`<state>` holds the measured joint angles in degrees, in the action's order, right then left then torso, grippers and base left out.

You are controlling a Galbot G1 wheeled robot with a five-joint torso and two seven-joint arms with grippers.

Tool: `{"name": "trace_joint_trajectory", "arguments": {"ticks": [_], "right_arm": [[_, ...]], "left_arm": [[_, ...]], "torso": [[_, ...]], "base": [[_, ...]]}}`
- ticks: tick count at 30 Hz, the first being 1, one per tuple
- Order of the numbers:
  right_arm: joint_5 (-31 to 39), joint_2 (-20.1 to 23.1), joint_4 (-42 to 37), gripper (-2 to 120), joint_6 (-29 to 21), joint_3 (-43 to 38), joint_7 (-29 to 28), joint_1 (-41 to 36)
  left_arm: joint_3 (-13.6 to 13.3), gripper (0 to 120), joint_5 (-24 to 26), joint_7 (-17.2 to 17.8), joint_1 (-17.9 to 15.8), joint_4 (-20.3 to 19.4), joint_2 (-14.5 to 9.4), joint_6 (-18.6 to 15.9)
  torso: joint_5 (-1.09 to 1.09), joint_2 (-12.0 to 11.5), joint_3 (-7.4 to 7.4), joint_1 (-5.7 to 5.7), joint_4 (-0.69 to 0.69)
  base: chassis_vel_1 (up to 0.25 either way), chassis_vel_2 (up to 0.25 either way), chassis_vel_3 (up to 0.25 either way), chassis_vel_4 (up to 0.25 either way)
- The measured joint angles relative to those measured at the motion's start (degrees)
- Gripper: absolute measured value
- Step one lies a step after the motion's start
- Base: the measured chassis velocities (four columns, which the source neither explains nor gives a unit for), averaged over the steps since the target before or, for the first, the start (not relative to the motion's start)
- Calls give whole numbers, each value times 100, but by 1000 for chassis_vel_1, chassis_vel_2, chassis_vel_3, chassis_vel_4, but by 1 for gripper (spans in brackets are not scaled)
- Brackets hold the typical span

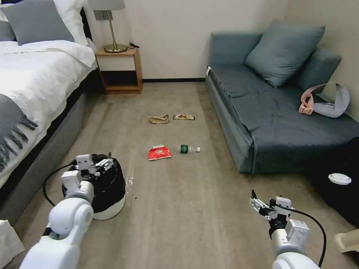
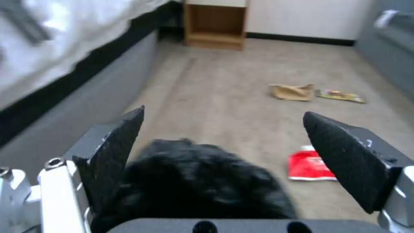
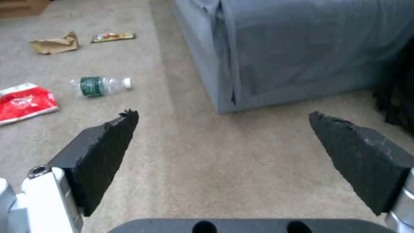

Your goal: Pick up the trash bin, then pick up the garbage on the floor and place it into the trash bin.

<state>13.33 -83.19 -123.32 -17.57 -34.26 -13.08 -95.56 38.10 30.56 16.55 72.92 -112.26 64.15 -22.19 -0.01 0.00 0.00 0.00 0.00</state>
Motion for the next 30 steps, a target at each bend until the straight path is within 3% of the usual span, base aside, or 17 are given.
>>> {"name": "trace_joint_trajectory", "arguments": {"ticks": [2,5,12,18,30], "right_arm": [[-9,0,35,100,9,35,2,16],[-39,14,156,100,59,105,6,61],[-43,52,301,100,97,188,17,139],[-42,72,444,100,112,243,19,236],[-73,90,722,100,230,264,19,294]], "left_arm": [[133,99,16,6,-22,76,-39,-31],[472,99,44,4,-143,504,-156,-28],[717,99,48,-24,-269,1304,-220,126],[660,99,-119,-89,-380,1845,-197,253],[341,99,-265,-114,-592,2392,-35,395]], "torso": [[-1,0,0,0,0],[0,0,0,0,-1],[0,0,0,0,0],[0,0,0,0,0],[0,0,0,0,0]], "base": [[0,0,0,0],[0,0,0,0],[0,0,0,0],[0,0,0,0],[0,0,0,0]]}}
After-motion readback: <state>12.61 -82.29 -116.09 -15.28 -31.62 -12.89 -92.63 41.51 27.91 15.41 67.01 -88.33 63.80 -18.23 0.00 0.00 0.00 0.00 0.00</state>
